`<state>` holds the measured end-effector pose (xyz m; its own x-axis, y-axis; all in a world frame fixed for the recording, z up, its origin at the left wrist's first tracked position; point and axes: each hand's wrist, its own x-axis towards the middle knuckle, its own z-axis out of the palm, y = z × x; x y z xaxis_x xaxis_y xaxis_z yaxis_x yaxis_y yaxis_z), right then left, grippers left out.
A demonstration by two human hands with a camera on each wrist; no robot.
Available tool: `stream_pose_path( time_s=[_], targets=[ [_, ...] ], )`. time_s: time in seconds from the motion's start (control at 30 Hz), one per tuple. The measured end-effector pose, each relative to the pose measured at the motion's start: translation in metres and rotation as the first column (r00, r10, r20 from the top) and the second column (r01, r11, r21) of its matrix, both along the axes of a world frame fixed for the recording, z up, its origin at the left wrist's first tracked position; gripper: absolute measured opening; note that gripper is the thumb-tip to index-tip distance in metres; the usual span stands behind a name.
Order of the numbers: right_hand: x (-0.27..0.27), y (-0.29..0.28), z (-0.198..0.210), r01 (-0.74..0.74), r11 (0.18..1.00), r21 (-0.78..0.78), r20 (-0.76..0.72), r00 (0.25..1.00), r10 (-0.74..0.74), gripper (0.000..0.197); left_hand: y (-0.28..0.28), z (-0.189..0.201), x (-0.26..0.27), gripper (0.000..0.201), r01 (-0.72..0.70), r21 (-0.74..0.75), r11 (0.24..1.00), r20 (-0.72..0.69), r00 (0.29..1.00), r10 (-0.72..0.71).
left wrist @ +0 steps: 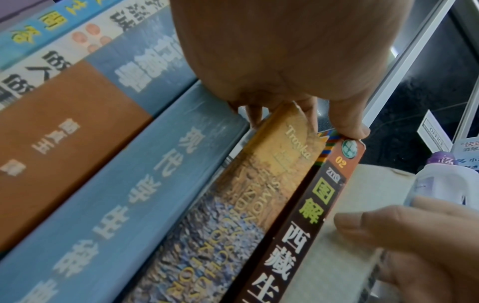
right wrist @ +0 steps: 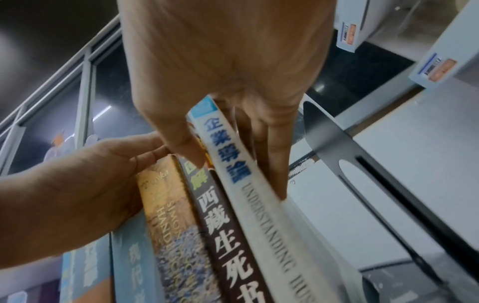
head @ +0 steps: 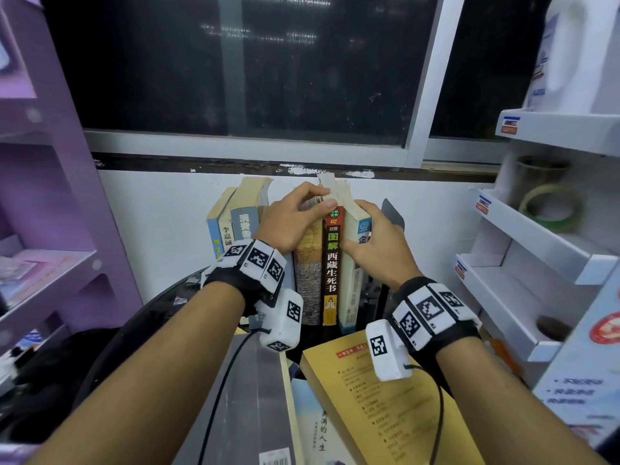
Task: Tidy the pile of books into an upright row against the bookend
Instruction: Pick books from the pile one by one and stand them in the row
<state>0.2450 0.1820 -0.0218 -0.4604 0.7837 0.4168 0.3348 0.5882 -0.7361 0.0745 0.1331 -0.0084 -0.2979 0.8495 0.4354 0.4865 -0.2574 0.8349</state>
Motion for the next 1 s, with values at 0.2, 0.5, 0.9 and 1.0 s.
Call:
stream_pose_path(
  time_s=[0.2,0.5,0.9,1.0],
  targets=[
    [0.010,-0.001,0.008,-0.147,0.987,-0.059,0.209,0.965,0.156,0.107,-0.001,0.000,0.000,0.034,0.005,-0.001,1.000,0.003,1.000,-0.005],
    [0.005,0.005,-0.002,-0.100,0.995,-0.015,0.112,0.989,0.101,0.106,-0.001,0.000,0.000,0.031,-0.019,-0.004,1.000,-0.044,0.999,0.019],
    [-0.001,0.017,-0.005,-0.098,0.995,-0.006,0.087,0.991,0.098,0.104,0.001,-0.001,-0.002,0.028,-0.017,0.018,1.000,-0.021,1.000,0.017],
    [-0.001,0.017,-0.005,-0.096,0.995,-0.022,0.096,0.991,0.098,0.105,0.000,0.000,-0.001,0.030,-0.024,0.019,1.000,-0.032,0.999,0.025]
  ],
)
